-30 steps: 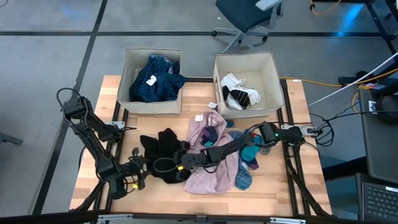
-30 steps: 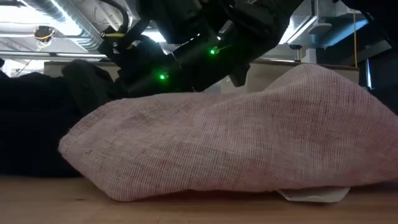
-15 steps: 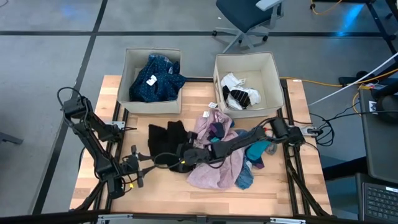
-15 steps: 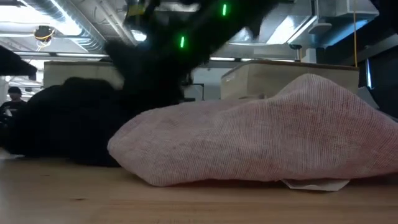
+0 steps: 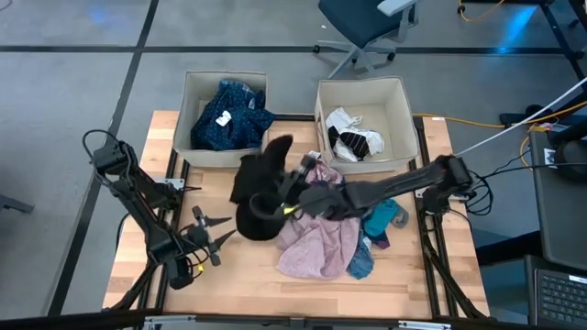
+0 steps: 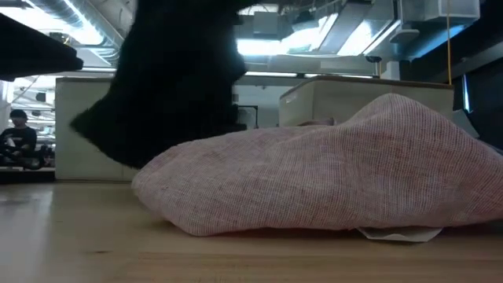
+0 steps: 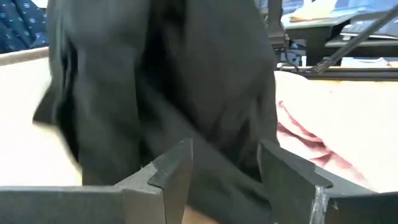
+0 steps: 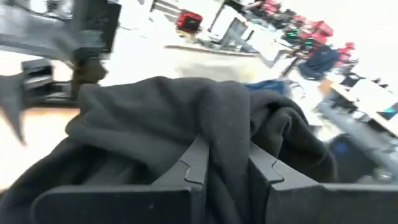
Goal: Sort clothes
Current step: Put the black shirt into the right brown laundry organizer
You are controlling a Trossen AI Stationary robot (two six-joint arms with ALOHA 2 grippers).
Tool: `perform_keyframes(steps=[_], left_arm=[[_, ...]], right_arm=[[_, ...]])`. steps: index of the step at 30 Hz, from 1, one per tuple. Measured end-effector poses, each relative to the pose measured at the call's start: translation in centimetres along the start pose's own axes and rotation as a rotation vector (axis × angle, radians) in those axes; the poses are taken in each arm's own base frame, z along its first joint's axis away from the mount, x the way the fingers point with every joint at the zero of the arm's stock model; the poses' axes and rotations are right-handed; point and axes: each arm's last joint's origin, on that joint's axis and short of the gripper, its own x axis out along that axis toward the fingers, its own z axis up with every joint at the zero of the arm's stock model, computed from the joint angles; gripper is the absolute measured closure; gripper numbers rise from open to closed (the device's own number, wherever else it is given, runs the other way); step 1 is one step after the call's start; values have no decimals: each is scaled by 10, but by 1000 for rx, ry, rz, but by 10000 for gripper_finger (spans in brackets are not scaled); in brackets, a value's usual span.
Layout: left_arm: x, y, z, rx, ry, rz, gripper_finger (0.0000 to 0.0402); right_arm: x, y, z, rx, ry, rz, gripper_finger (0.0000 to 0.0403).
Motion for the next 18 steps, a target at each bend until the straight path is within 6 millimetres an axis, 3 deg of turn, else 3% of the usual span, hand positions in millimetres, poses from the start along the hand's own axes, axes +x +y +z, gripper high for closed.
perform_keyframes(steps=[9,18], left_arm=[[3,0,0,-41,23,7,229],[8,0,-1,-152,50,20,229]], right_arm=[[-42,-85,37,-70,-34,-188,348],[-91,-178,62,-35,-125,-353,348]])
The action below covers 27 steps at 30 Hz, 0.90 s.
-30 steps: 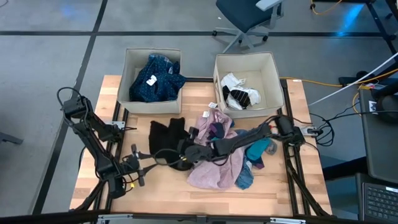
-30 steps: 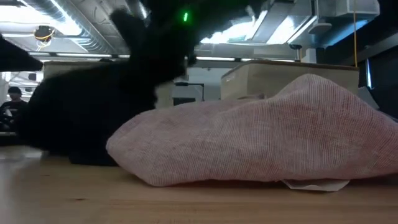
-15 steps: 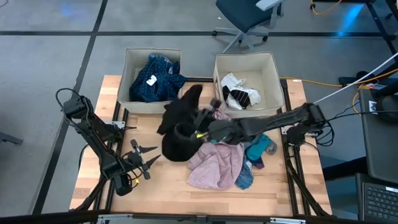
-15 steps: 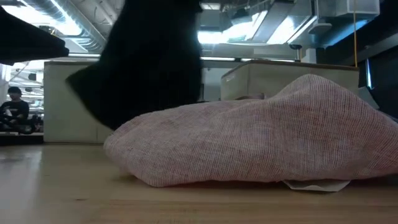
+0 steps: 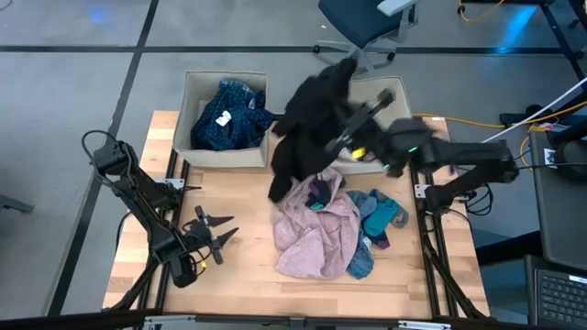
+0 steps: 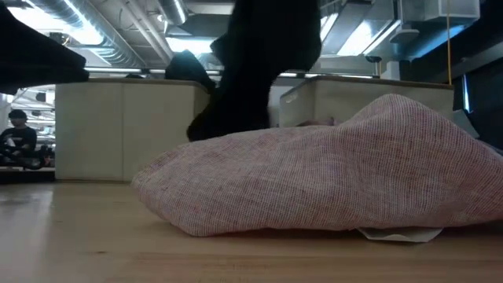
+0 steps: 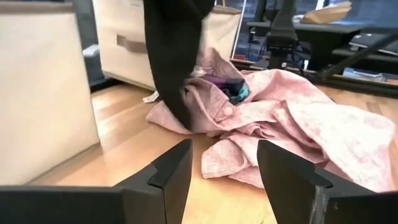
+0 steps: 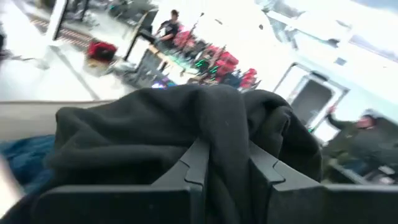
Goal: Sort clothes
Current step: Put the black shirt into the right brown laundry organizer
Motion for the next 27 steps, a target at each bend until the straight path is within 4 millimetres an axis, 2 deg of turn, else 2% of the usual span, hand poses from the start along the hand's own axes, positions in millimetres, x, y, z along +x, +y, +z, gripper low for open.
perform_keyframes(steps=[8,14,20,27], left_arm=[[20,1,1,-46,56,71,229],[35,3,2,-22,111,113,229],[42,6,2,9,140,133,229],[42,6,2,38,149,129,229]], right_arm=[[-9,-86,4,-8,-40,-215,348],[-21,-132,9,-58,-84,-384,347],[-25,-147,5,-114,-49,-439,347],[-21,-138,-6,-224,102,-407,347]])
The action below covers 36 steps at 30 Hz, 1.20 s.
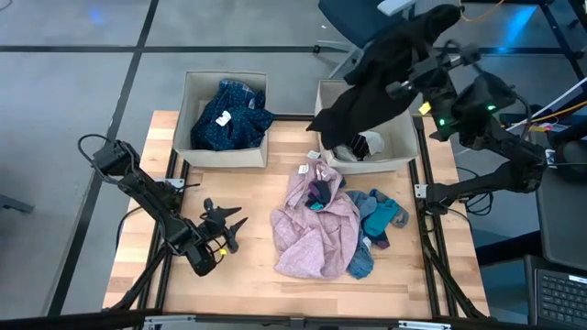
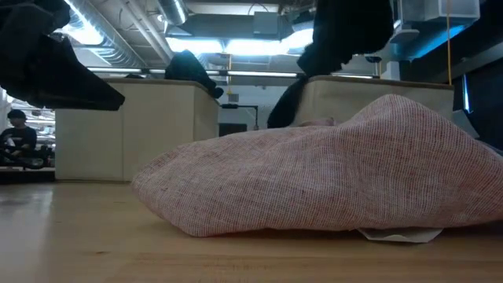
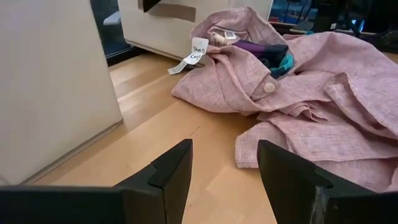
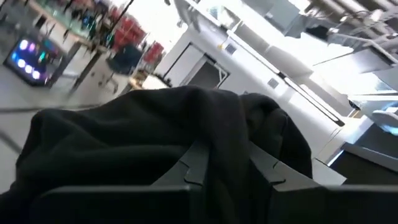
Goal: Sort clothes
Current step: Put the black shirt into the right brown laundry organizer
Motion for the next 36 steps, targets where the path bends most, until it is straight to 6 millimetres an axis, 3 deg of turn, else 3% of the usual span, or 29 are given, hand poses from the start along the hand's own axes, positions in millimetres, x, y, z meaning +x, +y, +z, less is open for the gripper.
perform_keyframes(steps=[6,14,21,28,32,36], left_arm=[[0,0,0,3,0,0,229],[0,0,0,16,0,1,229],[0,0,0,15,0,1,229],[0,0,0,14,0,1,229],[0,0,0,7,0,0,229],[0,0,0,3,11,-4,229]], right_arm=[[1,15,-15,-21,108,70,347],[29,36,-74,88,400,235,347],[52,81,-136,205,566,373,347],[54,142,-200,271,654,483,347],[52,164,-221,264,699,506,347],[52,175,-230,265,737,546,347]])
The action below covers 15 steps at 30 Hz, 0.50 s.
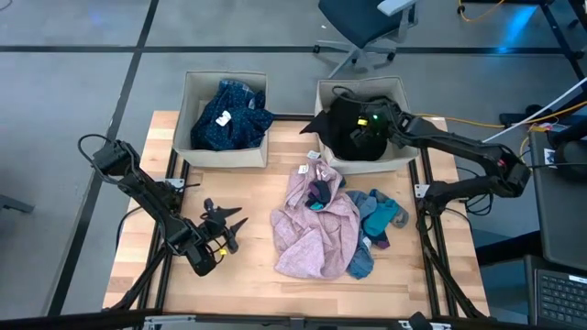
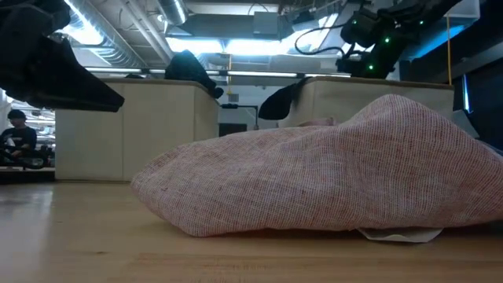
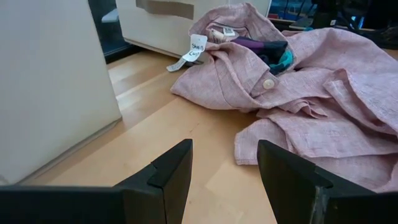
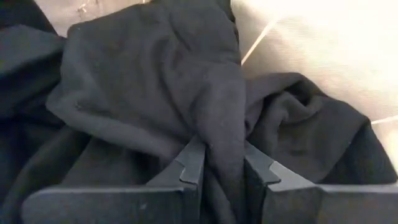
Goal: Sort clothes
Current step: Put the black shirt into the right brown laundry organizer
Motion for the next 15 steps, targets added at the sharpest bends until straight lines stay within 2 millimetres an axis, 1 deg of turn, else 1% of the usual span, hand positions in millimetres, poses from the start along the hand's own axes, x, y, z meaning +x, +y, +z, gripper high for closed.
perform_keyframes(steps=[15], left_arm=[[0,-2,0,-17,27,-20,229]], right_arm=[[2,1,1,0,-8,3,334]])
